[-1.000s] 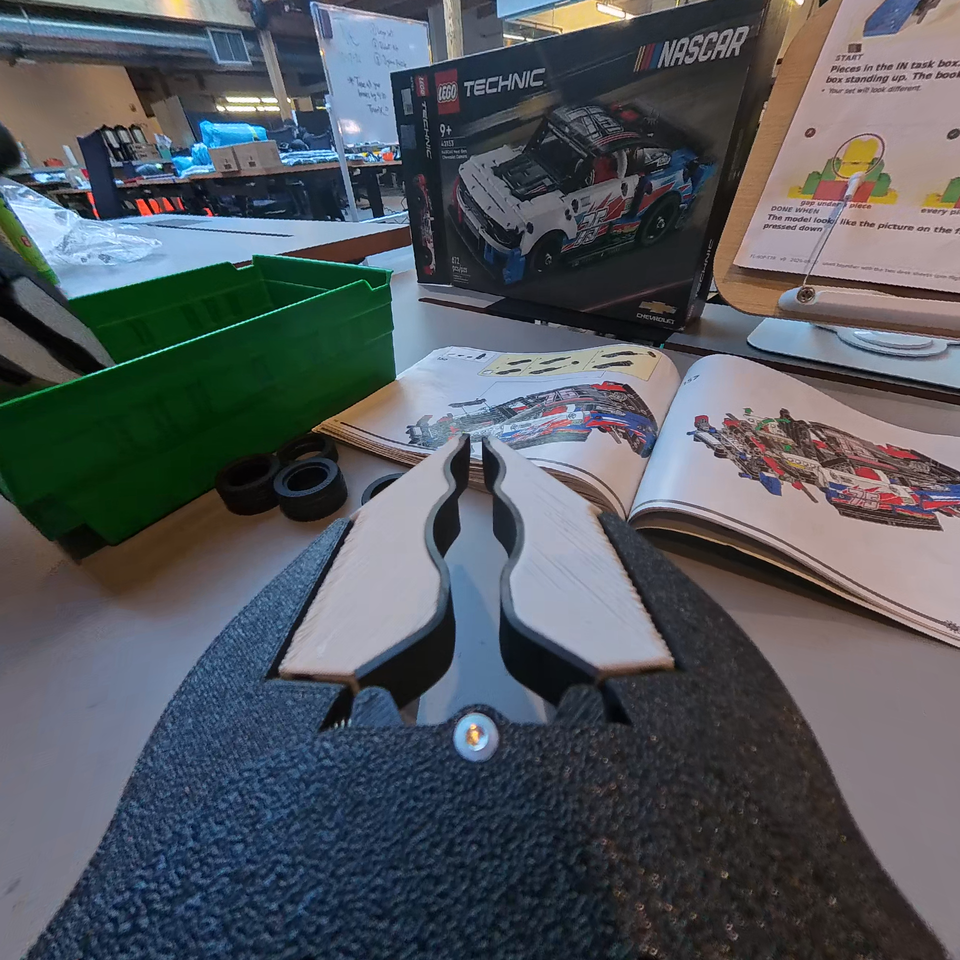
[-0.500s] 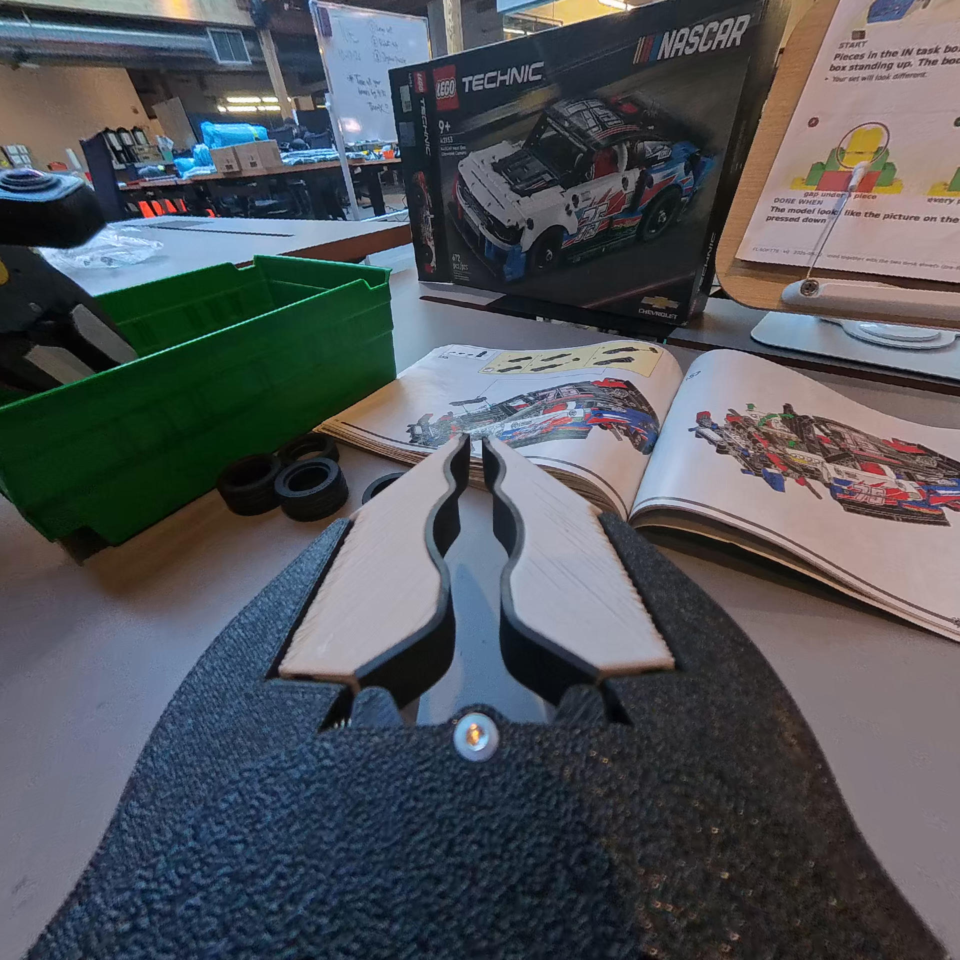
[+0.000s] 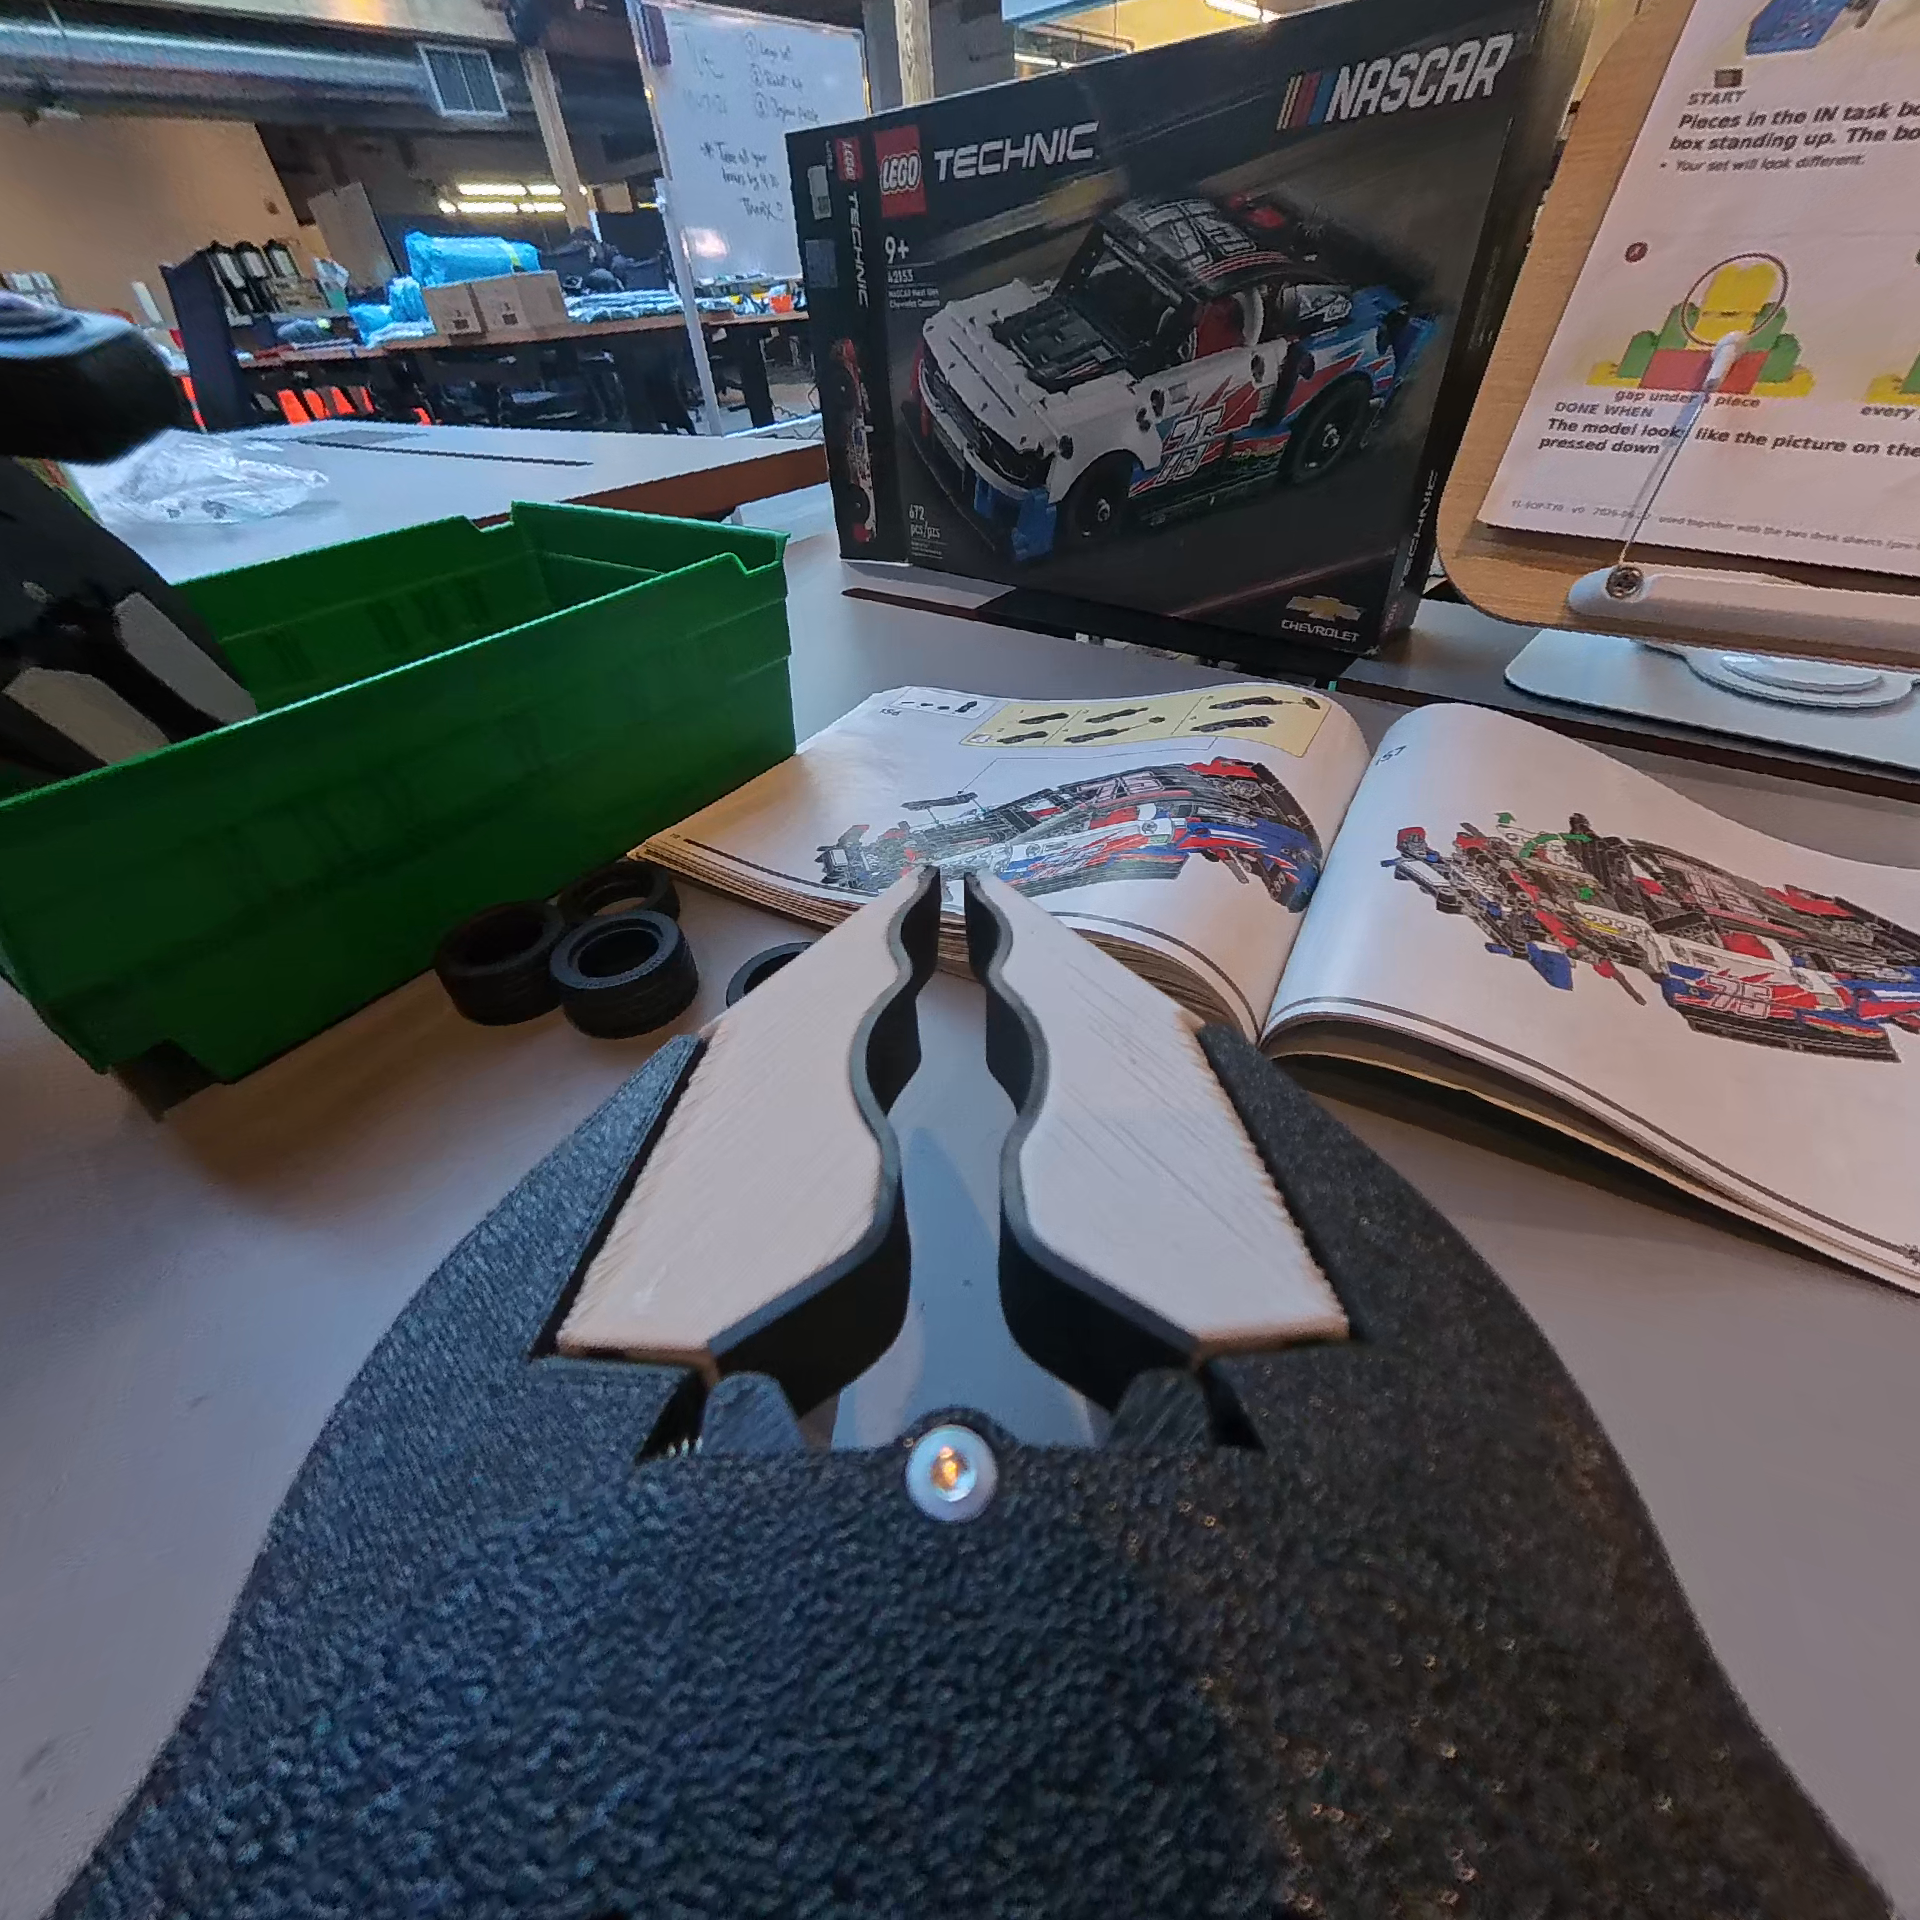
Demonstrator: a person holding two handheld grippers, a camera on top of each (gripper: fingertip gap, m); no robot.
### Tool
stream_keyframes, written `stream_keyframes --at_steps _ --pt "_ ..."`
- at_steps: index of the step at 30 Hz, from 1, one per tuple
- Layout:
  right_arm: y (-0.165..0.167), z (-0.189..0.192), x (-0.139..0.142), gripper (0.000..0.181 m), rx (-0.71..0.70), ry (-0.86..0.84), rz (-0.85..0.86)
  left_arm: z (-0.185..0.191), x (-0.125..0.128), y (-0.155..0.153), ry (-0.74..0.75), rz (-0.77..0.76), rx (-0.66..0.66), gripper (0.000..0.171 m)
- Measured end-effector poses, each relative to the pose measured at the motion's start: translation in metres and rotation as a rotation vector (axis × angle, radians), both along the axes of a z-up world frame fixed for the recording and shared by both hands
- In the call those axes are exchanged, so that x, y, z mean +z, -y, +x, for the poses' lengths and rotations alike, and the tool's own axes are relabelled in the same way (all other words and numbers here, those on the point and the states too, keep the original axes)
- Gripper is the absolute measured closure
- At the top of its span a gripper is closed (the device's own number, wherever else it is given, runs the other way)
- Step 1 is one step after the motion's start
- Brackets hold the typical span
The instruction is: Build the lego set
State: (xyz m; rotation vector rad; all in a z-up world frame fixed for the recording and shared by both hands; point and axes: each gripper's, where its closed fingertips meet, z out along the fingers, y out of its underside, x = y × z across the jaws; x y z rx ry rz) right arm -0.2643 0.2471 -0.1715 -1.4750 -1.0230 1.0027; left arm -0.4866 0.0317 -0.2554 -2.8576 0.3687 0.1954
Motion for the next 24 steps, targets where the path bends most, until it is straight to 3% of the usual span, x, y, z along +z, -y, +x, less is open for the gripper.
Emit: stream_keyframes --at_steps 11,24 --pt "0.001 0.000 0.000 0.177 0.005 0.002 0.005 0.004 0.002 0.010 0.007 -0.048 -0.028 0.150" --pt "0.001 -0.001 -0.001 0.177 0.010 0.005 -0.004 0.009 -0.005 -0.002 0.013 -0.045 -0.043 0.152"
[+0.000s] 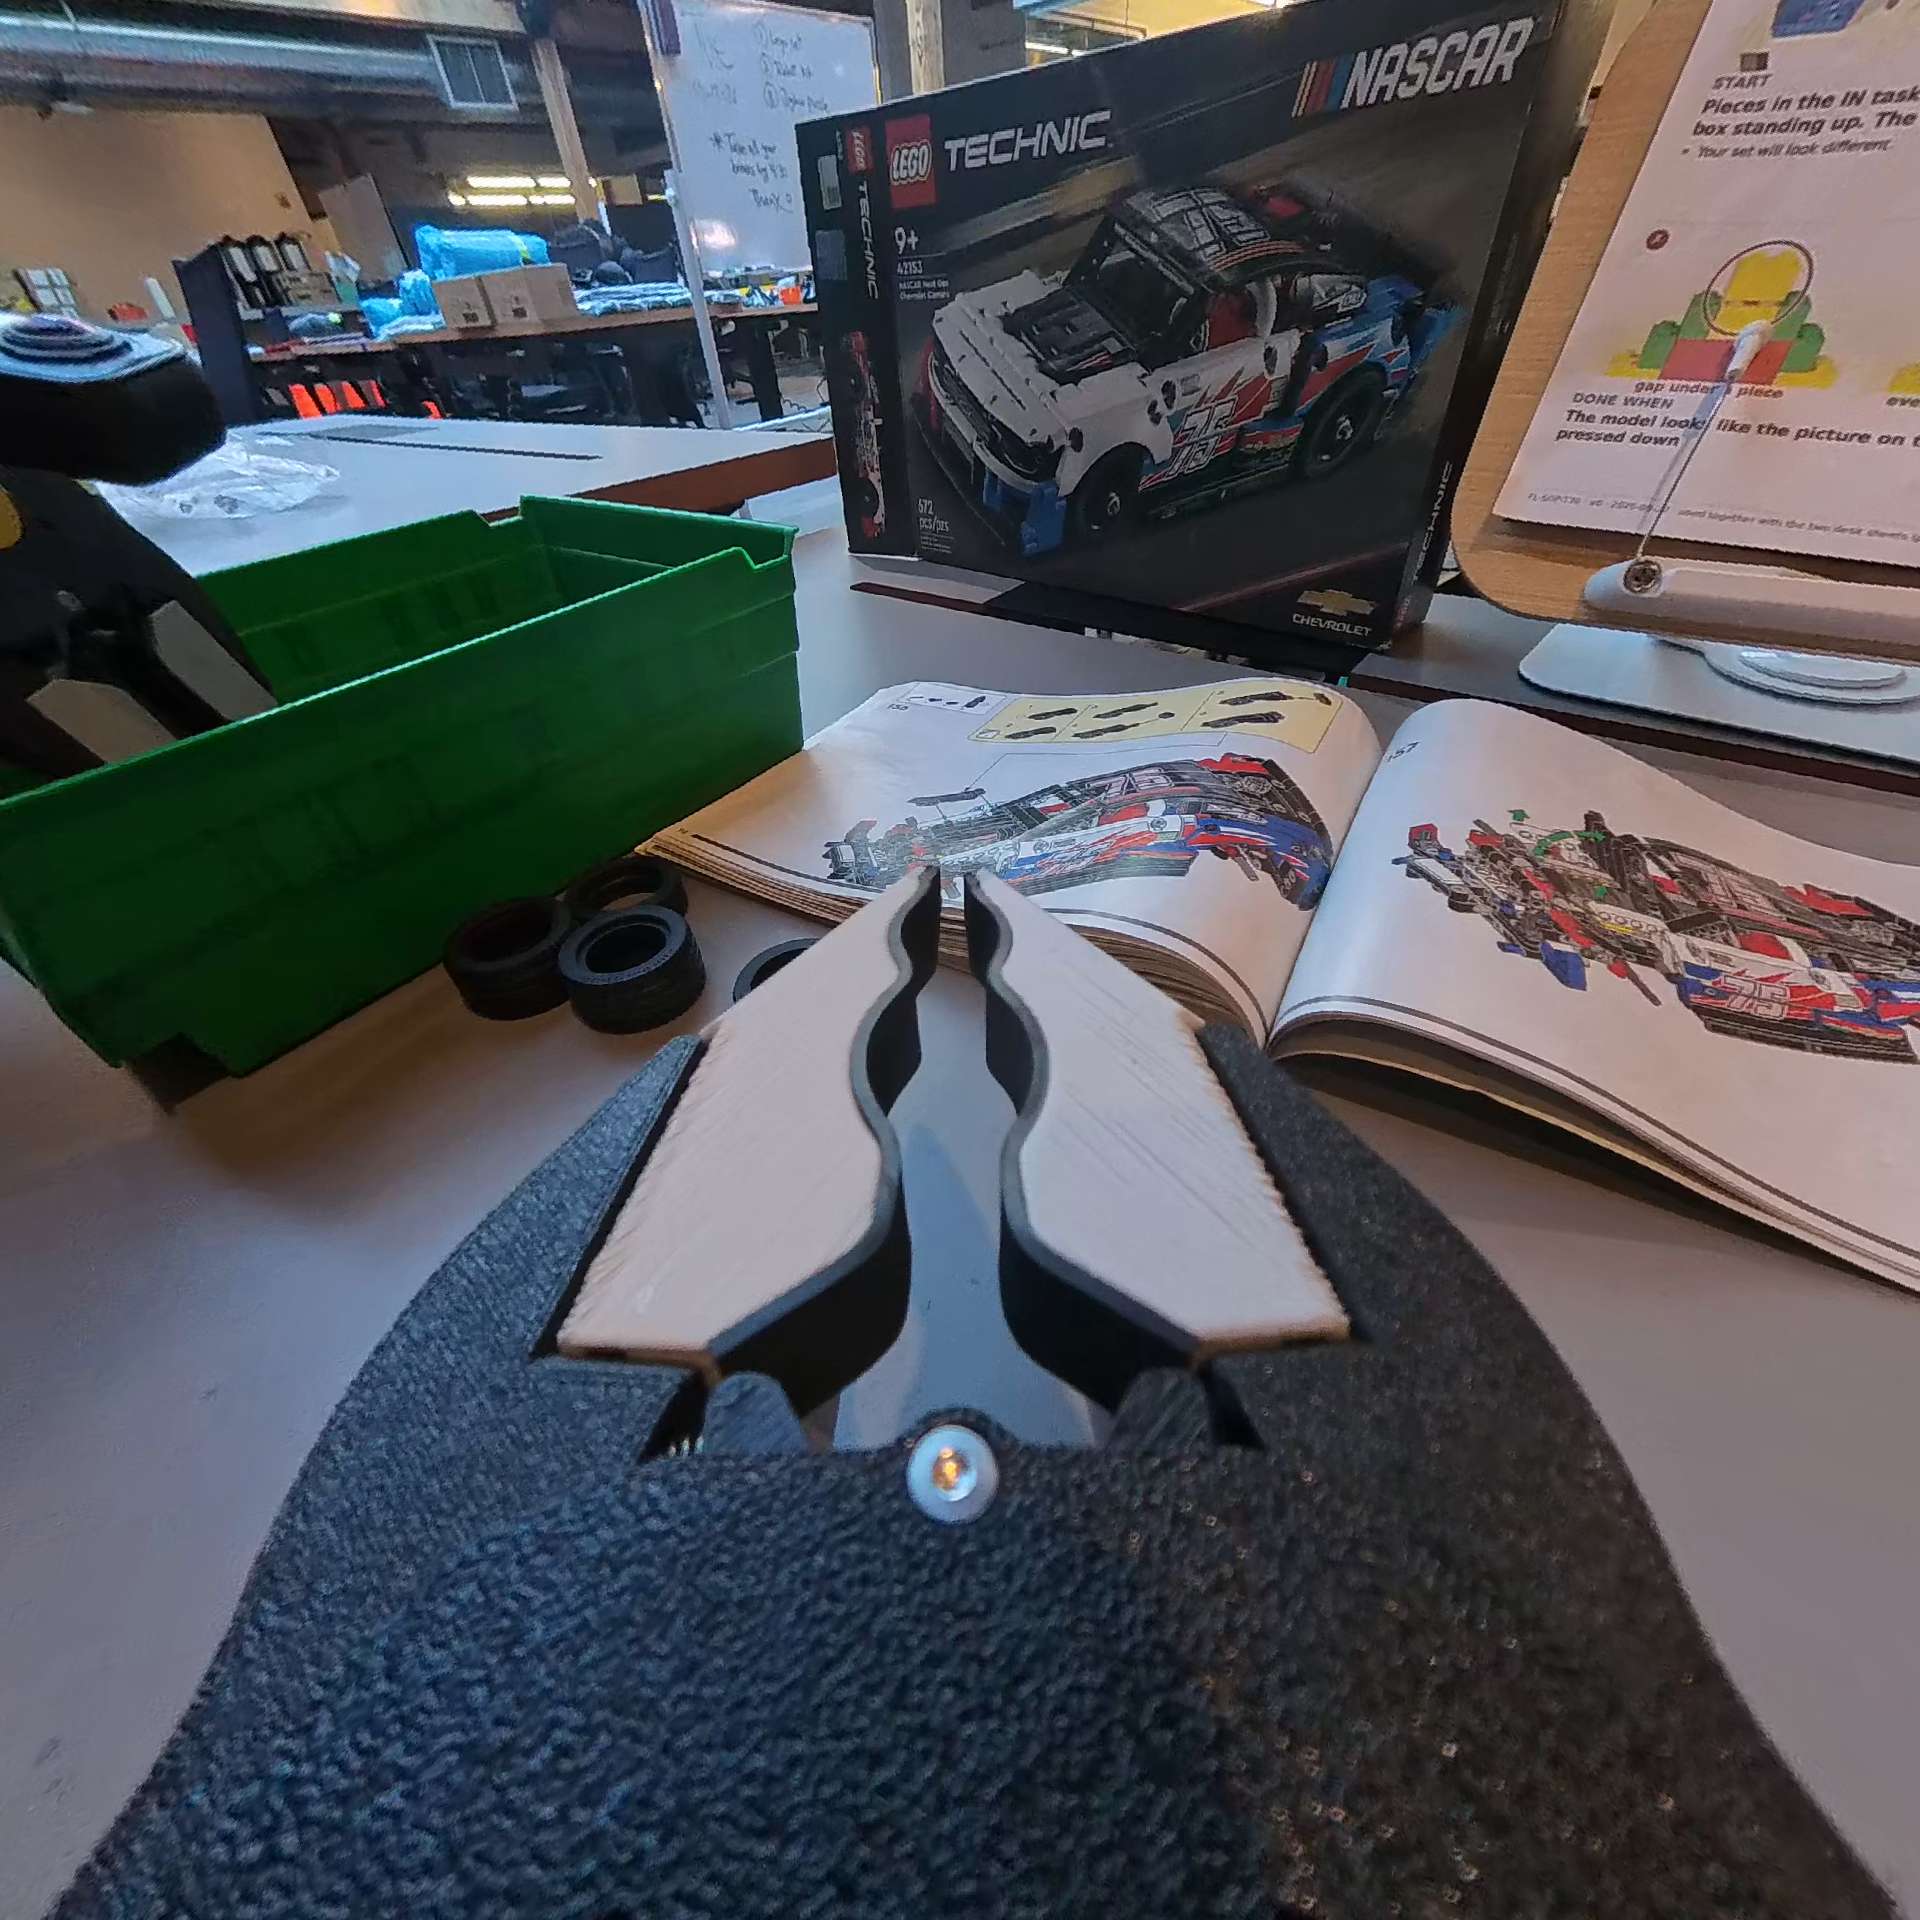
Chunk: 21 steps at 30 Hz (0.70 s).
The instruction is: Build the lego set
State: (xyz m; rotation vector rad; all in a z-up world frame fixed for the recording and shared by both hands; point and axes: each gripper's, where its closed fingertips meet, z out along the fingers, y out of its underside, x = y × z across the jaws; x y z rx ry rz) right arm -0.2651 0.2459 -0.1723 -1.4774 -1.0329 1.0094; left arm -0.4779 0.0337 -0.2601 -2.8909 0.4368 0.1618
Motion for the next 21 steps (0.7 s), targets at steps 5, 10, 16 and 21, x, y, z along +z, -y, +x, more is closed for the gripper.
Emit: stream_keyframes --at_steps 5,10,16,21 --pt "0.001 0.000 0.000 0.177 0.002 0.003 0.003 0.002 0.000 0.001 -0.026 0.005 -0.014 0.164" --pt "0.001 0.000 0.000 0.177 0.003 0.003 0.003 0.009 0.000 0.003 -0.017 0.018 -0.038 0.160" --pt "0.001 -0.001 0.000 0.177 0.003 0.003 0.009 0.008 0.001 0.008 -0.021 -0.005 -0.039 0.157" --pt "0.002 -0.001 0.000 0.177 0.006 0.005 0.007 0.016 0.001 0.006 0.027 0.005 -0.054 0.157"
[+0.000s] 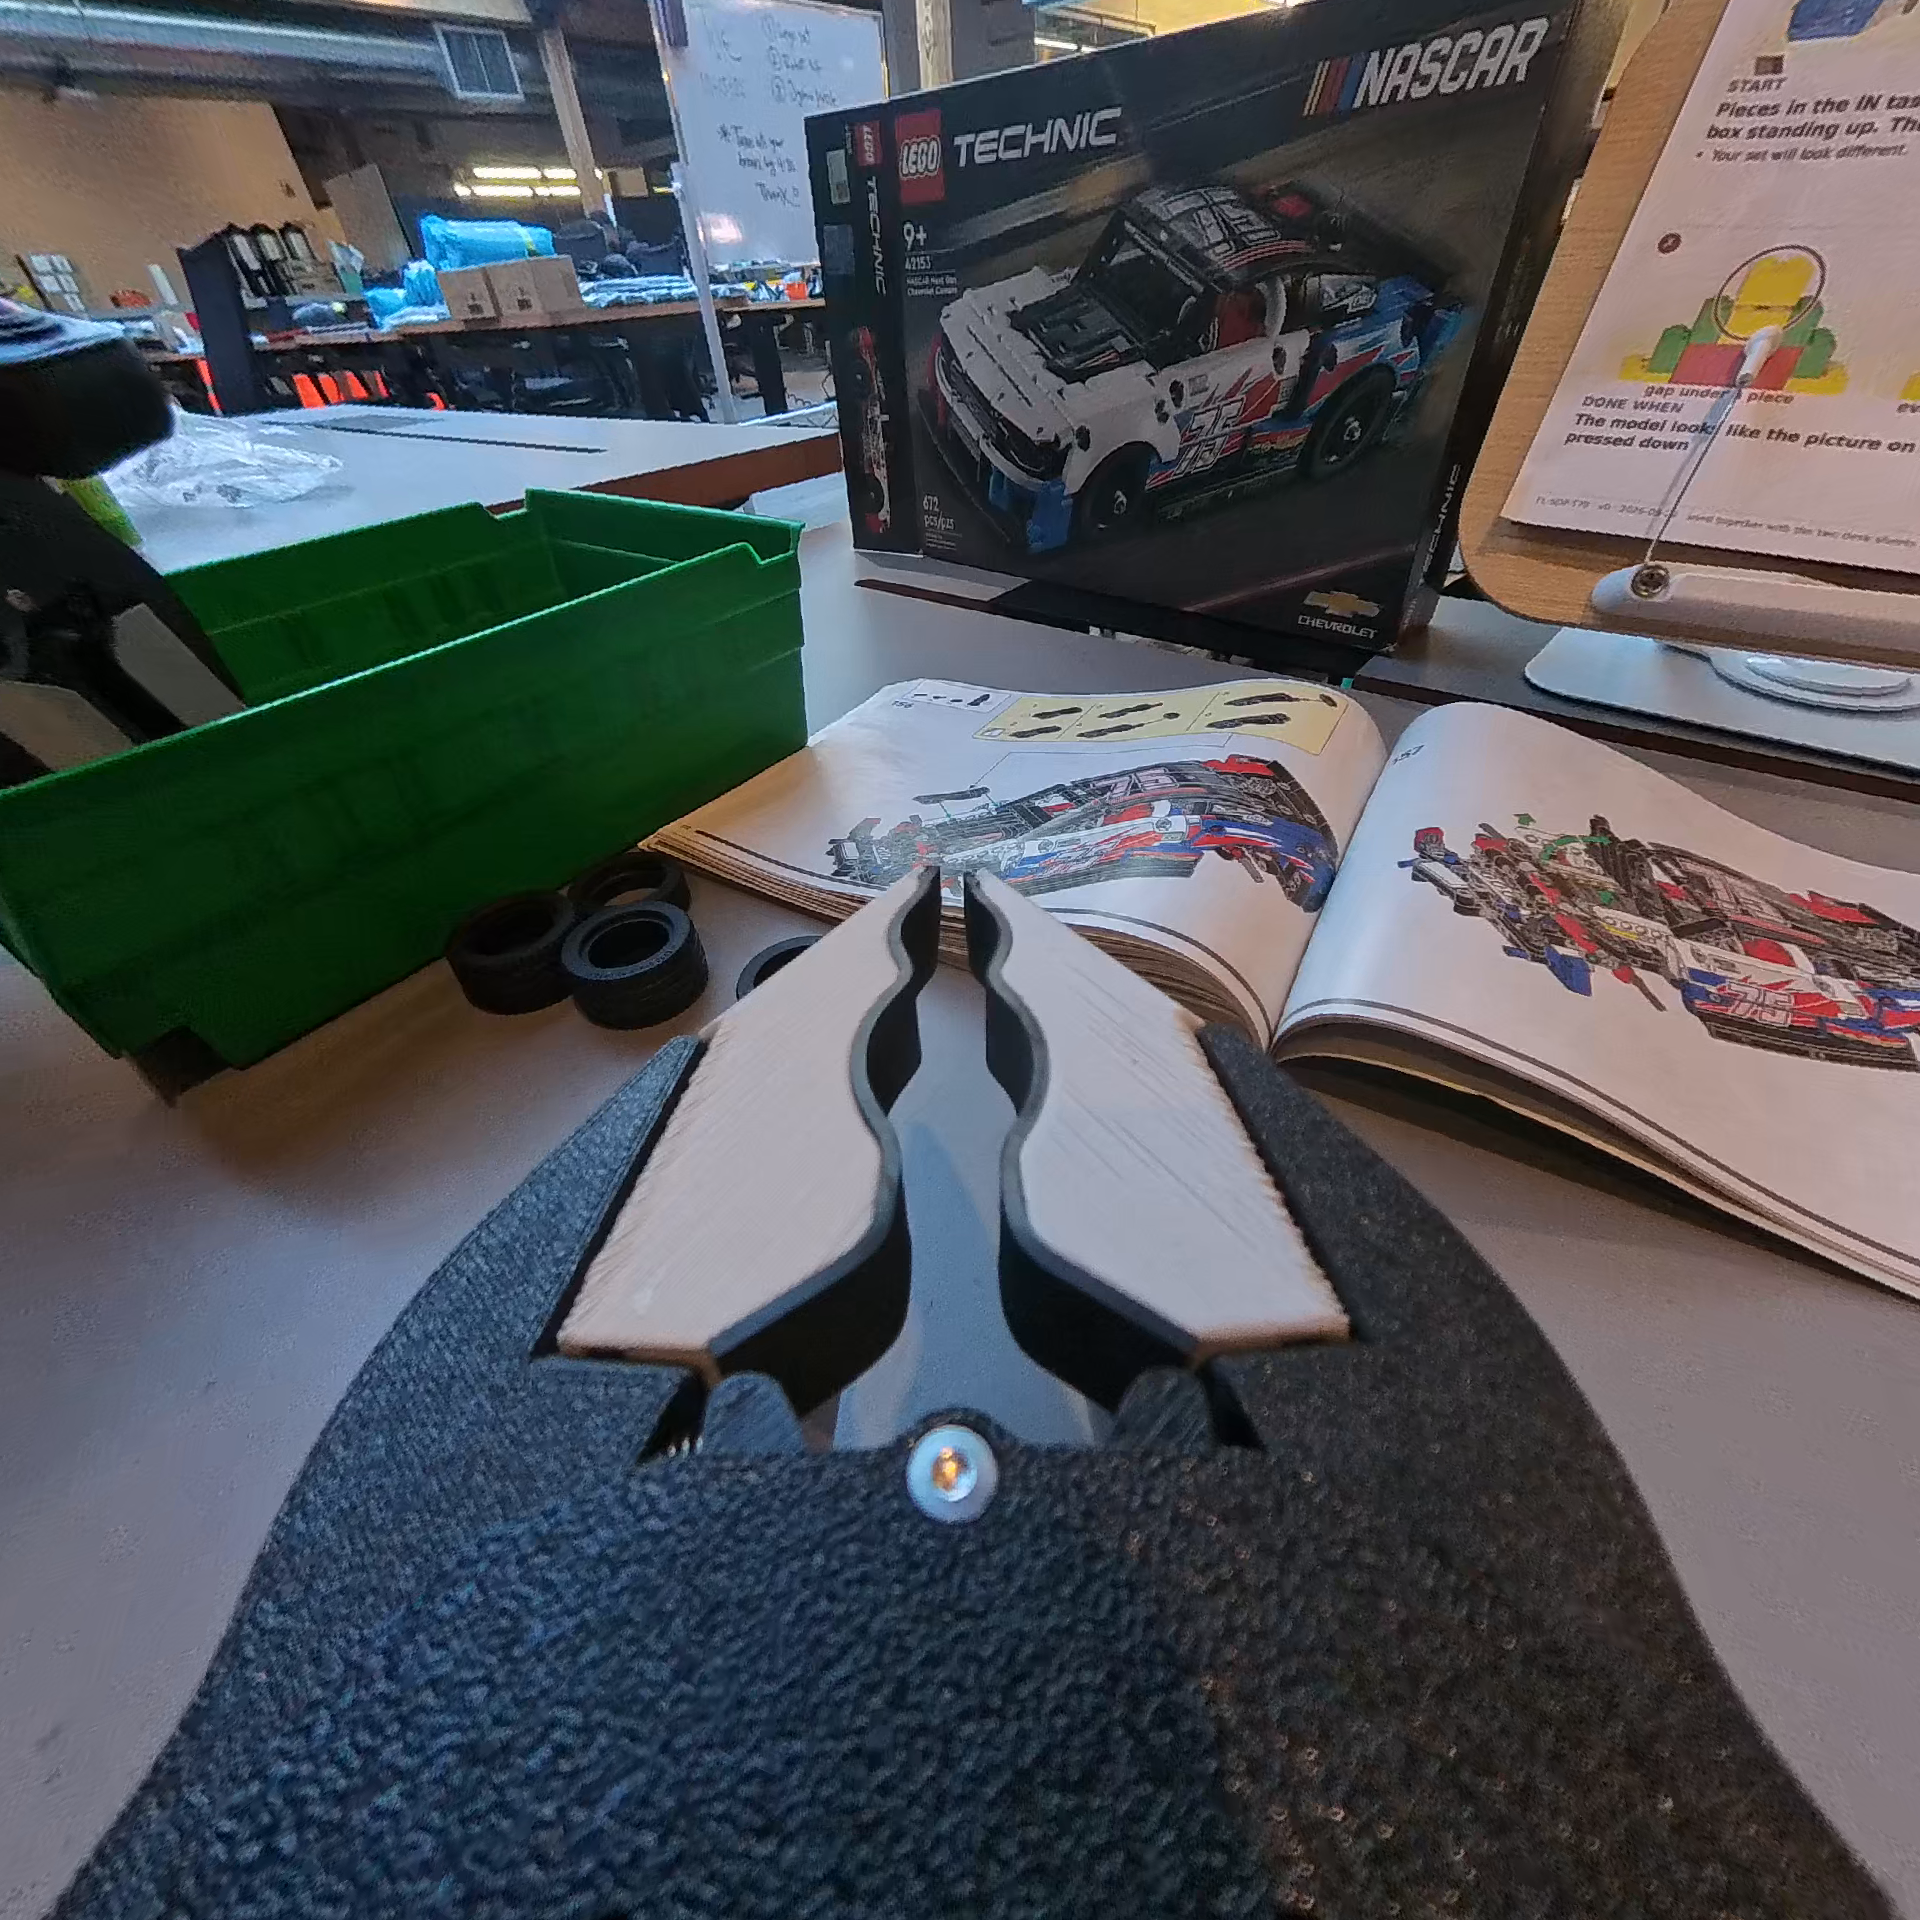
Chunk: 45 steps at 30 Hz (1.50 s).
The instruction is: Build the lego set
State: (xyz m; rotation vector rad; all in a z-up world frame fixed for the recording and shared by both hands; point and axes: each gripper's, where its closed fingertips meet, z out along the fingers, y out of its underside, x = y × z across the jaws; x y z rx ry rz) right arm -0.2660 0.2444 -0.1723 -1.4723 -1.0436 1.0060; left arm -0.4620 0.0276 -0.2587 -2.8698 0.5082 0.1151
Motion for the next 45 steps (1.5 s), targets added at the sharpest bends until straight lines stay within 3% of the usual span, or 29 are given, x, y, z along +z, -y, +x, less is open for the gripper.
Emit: stream_keyframes --at_steps 4,10,16,20,24,27,30,33,36,41,43,45 --pt "0.000 0.000 0.000 0.177 0.001 0.000 0.000 -0.022 -0.005 0.000 -0.081 -0.039 0.038 0.156" --pt "0.000 0.000 0.000 0.177 0.003 0.000 -0.002 -0.019 -0.001 -0.005 0.054 -0.030 0.071 0.145" --pt "0.000 -0.001 -0.001 0.177 0.007 0.006 -0.007 -0.013 -0.006 -0.006 0.029 -0.034 0.009 0.146" --pt "0.001 -0.001 -0.001 0.177 0.006 0.003 -0.004 -0.006 -0.007 -0.013 0.055 -0.017 0.009 0.165" --pt "0.001 -0.001 -0.001 0.177 0.010 0.005 -0.004 -0.012 -0.005 -0.010 0.003 -0.025 0.005 0.165" --pt "0.001 -0.001 -0.001 0.177 0.010 0.007 -0.002 -0.026 0.015 -0.010 -0.056 0.020 0.060 0.165" --pt "0.001 -0.001 -0.001 0.177 0.010 0.010 0.002 -0.034 0.065 -0.024 -0.103 0.195 0.144 0.166" --pt "0.002 -0.003 -0.002 0.177 0.013 0.014 0.002 0.007 0.119 -0.056 -0.009 0.429 0.105 0.166" --pt "0.003 -0.004 -0.003 0.177 0.012 0.022 0.008 0.085 0.142 -0.085 0.150 0.546 -0.033 0.166" --pt "0.003 -0.001 0.000 0.177 -0.003 0.012 0.028 0.194 0.113 -0.113 0.265 0.501 -0.156 0.166" --pt "0.002 0.000 0.000 0.177 -0.008 0.013 0.033 0.222 0.087 -0.117 0.284 0.455 -0.167 0.166" --pt "0.002 0.001 0.001 0.178 -0.010 0.011 0.041 0.227 0.058 -0.122 0.213 0.427 -0.161 0.166"
